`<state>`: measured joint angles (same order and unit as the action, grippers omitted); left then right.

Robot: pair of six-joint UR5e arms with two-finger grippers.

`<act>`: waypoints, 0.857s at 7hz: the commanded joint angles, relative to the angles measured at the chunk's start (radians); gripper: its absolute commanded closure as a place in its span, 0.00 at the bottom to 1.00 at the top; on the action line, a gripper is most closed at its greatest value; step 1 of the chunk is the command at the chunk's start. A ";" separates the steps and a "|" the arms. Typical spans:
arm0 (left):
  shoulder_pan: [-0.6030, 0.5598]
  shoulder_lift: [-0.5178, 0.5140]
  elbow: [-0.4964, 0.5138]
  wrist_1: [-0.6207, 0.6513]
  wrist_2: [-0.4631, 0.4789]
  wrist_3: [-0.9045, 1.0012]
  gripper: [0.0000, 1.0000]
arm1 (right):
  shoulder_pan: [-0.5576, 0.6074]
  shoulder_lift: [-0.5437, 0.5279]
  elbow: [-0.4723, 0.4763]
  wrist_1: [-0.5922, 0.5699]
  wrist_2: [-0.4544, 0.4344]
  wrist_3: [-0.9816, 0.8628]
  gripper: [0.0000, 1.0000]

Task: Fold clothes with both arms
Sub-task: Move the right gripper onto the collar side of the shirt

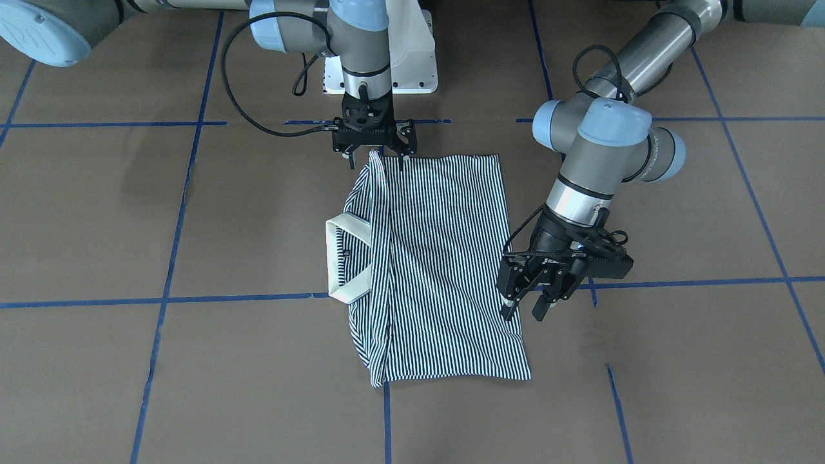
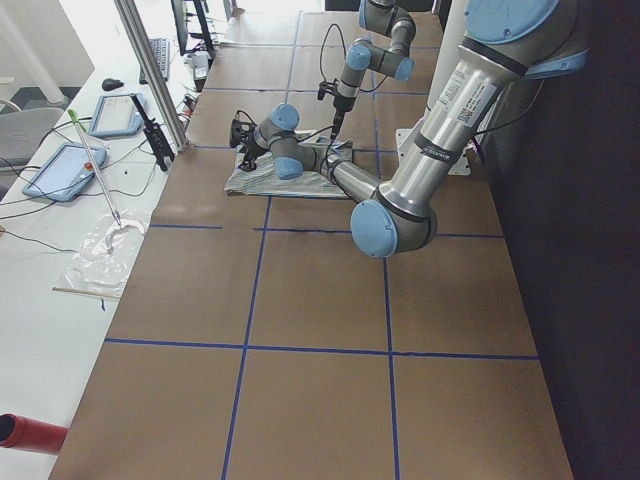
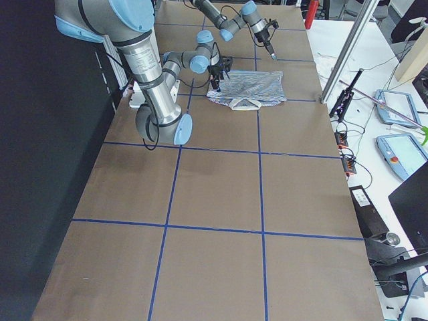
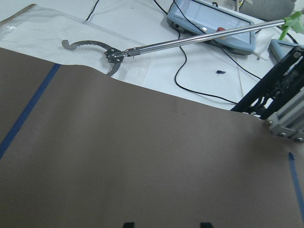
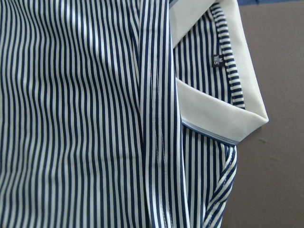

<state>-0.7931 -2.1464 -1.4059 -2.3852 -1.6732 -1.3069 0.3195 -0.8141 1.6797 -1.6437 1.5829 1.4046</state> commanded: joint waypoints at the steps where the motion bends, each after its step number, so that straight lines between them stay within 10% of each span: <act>1: 0.002 -0.001 -0.001 0.000 0.000 0.000 0.36 | -0.020 0.024 -0.070 -0.050 0.051 -0.085 0.00; 6: 0.003 0.000 -0.004 0.001 -0.002 0.000 0.37 | -0.019 -0.011 -0.058 -0.139 0.117 -0.118 0.00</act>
<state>-0.7910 -2.1461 -1.4078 -2.3842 -1.6749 -1.3070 0.2983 -0.8088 1.6163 -1.7714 1.6932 1.2951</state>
